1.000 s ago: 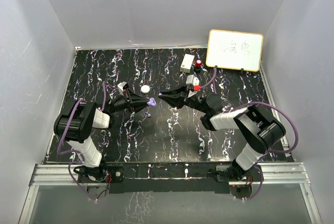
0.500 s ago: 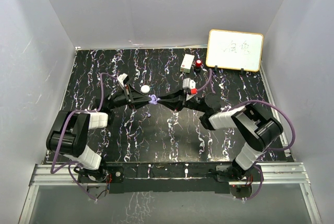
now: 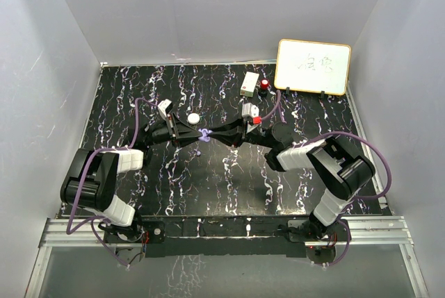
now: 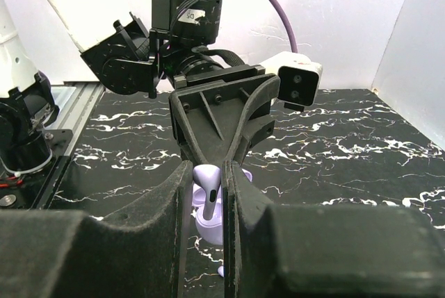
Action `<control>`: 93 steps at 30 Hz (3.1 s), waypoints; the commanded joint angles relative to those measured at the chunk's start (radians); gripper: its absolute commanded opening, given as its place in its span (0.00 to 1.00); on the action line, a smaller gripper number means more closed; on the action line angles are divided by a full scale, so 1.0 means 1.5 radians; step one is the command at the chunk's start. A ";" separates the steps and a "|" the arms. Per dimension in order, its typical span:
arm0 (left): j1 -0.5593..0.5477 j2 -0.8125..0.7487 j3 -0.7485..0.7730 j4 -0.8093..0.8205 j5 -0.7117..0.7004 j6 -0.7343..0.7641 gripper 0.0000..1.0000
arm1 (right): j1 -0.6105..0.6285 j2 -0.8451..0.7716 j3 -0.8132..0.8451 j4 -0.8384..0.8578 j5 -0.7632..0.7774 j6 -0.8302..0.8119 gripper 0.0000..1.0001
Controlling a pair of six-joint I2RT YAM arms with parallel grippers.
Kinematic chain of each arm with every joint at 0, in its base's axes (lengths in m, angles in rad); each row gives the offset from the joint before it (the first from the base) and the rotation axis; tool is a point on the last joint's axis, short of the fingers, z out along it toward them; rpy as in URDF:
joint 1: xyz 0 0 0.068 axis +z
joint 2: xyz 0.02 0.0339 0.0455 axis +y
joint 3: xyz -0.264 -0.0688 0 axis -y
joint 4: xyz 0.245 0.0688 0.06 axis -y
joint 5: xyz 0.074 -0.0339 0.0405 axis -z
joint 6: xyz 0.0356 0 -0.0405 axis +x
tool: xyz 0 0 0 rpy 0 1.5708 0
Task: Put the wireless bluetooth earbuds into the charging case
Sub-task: Place the earbud in the charging case.
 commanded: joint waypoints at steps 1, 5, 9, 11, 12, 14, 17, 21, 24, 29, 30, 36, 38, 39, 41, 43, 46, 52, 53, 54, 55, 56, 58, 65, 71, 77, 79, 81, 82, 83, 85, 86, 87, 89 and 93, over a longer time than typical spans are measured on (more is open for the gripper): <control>-0.004 -0.001 0.015 0.003 0.011 0.004 0.00 | -0.002 0.001 0.027 0.036 0.001 -0.003 0.00; -0.006 0.000 0.017 -0.003 0.009 0.004 0.00 | -0.002 0.002 0.028 0.031 0.012 -0.004 0.00; -0.009 0.004 0.017 -0.005 0.005 0.005 0.00 | -0.002 0.000 0.028 0.022 0.021 -0.007 0.00; -0.010 0.005 0.017 -0.005 0.004 0.003 0.00 | -0.002 0.000 0.028 0.019 0.022 -0.010 0.00; -0.011 0.005 0.018 -0.004 0.003 0.004 0.00 | -0.002 0.000 0.028 0.018 0.023 -0.011 0.00; -0.013 0.006 0.018 -0.006 0.002 0.004 0.00 | -0.002 -0.001 0.027 0.016 0.025 -0.014 0.00; -0.015 0.007 0.017 -0.006 0.001 0.005 0.00 | -0.002 0.002 0.029 0.013 0.027 -0.014 0.00; -0.017 0.007 0.017 -0.005 -0.001 0.004 0.00 | -0.002 0.006 0.032 0.011 0.028 -0.015 0.00; -0.018 0.008 0.018 -0.004 -0.001 0.004 0.00 | -0.002 0.010 0.035 0.008 0.029 -0.017 0.00; -0.020 0.008 0.017 -0.005 -0.003 0.004 0.00 | 0.002 0.017 0.040 0.005 0.026 -0.018 0.00; -0.020 0.008 0.017 -0.006 -0.003 0.003 0.00 | 0.003 0.017 0.040 0.004 0.026 -0.018 0.00; -0.021 0.010 0.019 -0.004 -0.004 -0.003 0.00 | 0.006 0.023 0.042 -0.001 0.024 -0.020 0.00; -0.021 0.011 0.019 -0.006 -0.005 -0.003 0.00 | 0.009 0.025 0.041 -0.002 0.024 -0.022 0.00; -0.021 0.012 0.019 -0.006 -0.006 -0.004 0.00 | 0.010 0.025 0.041 -0.003 0.024 -0.022 0.00; -0.022 0.013 0.018 -0.005 -0.006 -0.005 0.00 | 0.011 0.027 0.041 -0.004 0.023 -0.023 0.00; -0.021 0.013 0.018 -0.004 -0.006 -0.006 0.00 | 0.012 0.028 0.041 -0.005 0.023 -0.024 0.00; -0.021 0.013 0.018 -0.002 -0.008 -0.007 0.00 | 0.014 0.031 0.042 -0.004 0.022 -0.025 0.00; -0.022 0.012 0.018 -0.004 -0.006 -0.007 0.00 | 0.015 0.034 0.038 -0.003 0.023 -0.025 0.00; -0.022 0.011 0.018 -0.003 -0.006 -0.008 0.00 | 0.015 0.034 0.037 -0.001 0.024 -0.026 0.00; -0.022 0.011 0.018 -0.004 -0.006 -0.007 0.00 | 0.015 0.034 0.037 0.000 0.025 -0.026 0.00; -0.022 0.011 0.018 -0.004 -0.006 -0.008 0.00 | 0.015 0.034 0.037 0.001 0.025 -0.026 0.00; -0.022 0.012 0.018 -0.006 -0.006 -0.007 0.00 | 0.015 0.034 0.035 0.001 0.025 -0.026 0.00; -0.022 0.012 0.018 -0.006 -0.006 -0.007 0.00 | 0.015 0.034 0.035 0.001 0.025 -0.026 0.00; -0.023 0.012 0.020 -0.010 -0.007 -0.008 0.00 | 0.015 0.034 0.037 0.001 0.026 -0.026 0.00; -0.022 0.010 0.019 -0.015 -0.008 -0.008 0.00 | 0.015 0.034 0.039 0.001 0.026 -0.027 0.00; -0.022 0.010 0.019 -0.014 -0.009 -0.011 0.00 | 0.015 0.056 0.039 0.003 0.023 -0.026 0.00; -0.022 0.010 0.018 -0.011 -0.009 -0.015 0.00 | 0.016 0.058 0.039 0.004 0.023 -0.026 0.00; -0.022 0.011 0.018 -0.006 -0.009 -0.020 0.00 | 0.016 0.059 0.039 0.004 0.023 -0.026 0.00; -0.022 0.012 0.017 -0.004 -0.007 -0.020 0.00 | 0.015 0.060 0.039 0.005 0.023 -0.026 0.00; -0.022 0.012 0.017 -0.003 -0.008 -0.021 0.00 | 0.015 0.060 0.039 0.006 0.023 -0.026 0.00; -0.022 0.013 0.016 -0.002 -0.008 -0.021 0.00 | 0.015 0.060 0.039 0.005 0.023 -0.026 0.00; -0.022 0.013 0.015 -0.002 -0.008 -0.021 0.00 | 0.015 0.060 0.039 0.005 0.023 -0.026 0.00; -0.022 0.013 0.014 0.001 -0.008 -0.022 0.00 | 0.016 0.061 0.038 0.007 0.022 -0.026 0.00; -0.022 0.013 0.013 0.005 -0.010 -0.024 0.00 | 0.016 0.060 0.037 0.006 0.022 -0.026 0.00; -0.022 0.014 0.013 0.009 -0.012 -0.027 0.00 | 0.015 0.060 0.036 0.008 0.023 -0.026 0.00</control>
